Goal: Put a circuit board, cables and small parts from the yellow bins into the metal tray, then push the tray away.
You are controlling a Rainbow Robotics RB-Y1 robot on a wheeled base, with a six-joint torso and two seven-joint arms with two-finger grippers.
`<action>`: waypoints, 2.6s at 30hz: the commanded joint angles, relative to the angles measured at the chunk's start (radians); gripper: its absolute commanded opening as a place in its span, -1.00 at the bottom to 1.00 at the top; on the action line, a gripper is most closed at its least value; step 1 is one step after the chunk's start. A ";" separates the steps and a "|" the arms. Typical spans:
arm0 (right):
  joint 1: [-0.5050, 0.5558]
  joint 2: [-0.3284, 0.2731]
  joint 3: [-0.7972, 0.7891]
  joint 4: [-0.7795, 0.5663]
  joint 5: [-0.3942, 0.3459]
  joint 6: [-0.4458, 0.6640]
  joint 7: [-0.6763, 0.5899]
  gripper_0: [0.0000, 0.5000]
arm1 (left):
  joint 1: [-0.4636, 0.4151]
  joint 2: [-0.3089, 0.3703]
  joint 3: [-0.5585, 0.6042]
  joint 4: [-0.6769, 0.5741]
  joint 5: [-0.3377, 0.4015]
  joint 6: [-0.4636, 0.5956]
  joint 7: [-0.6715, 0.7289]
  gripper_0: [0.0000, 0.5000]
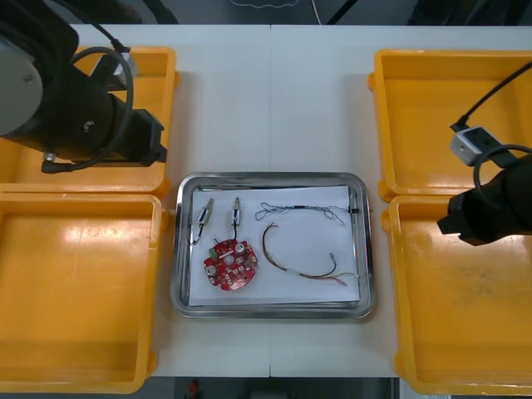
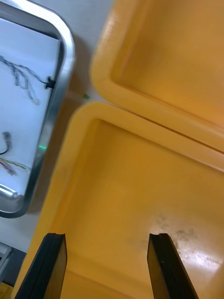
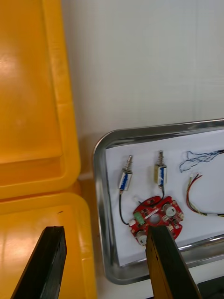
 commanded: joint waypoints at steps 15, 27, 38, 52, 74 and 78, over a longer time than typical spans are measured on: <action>-0.322 0.112 0.541 -0.039 0.072 0.003 -0.034 1.00 | 0.313 0.234 0.351 -0.088 0.140 0.007 -0.093 1.00; -0.388 0.235 0.788 -0.011 0.199 0.003 0.216 1.00 | 0.520 0.313 0.436 -0.091 0.151 0.007 -0.267 1.00; -0.399 0.263 1.014 0.023 0.317 -0.132 0.265 1.00 | 0.572 0.312 0.456 -0.099 0.157 0.007 -0.339 1.00; -0.399 0.323 1.138 0.187 0.354 -0.247 0.259 1.00 | 0.571 0.310 0.456 -0.097 0.174 0.007 -0.331 1.00; -0.399 0.343 1.218 0.265 0.438 -0.305 0.262 0.71 | 0.568 0.293 0.454 -0.100 0.171 -0.040 -0.330 1.00; -0.399 0.341 1.218 0.265 0.448 -0.305 0.261 -0.27 | 0.568 0.293 0.456 -0.099 0.171 -0.040 -0.330 1.00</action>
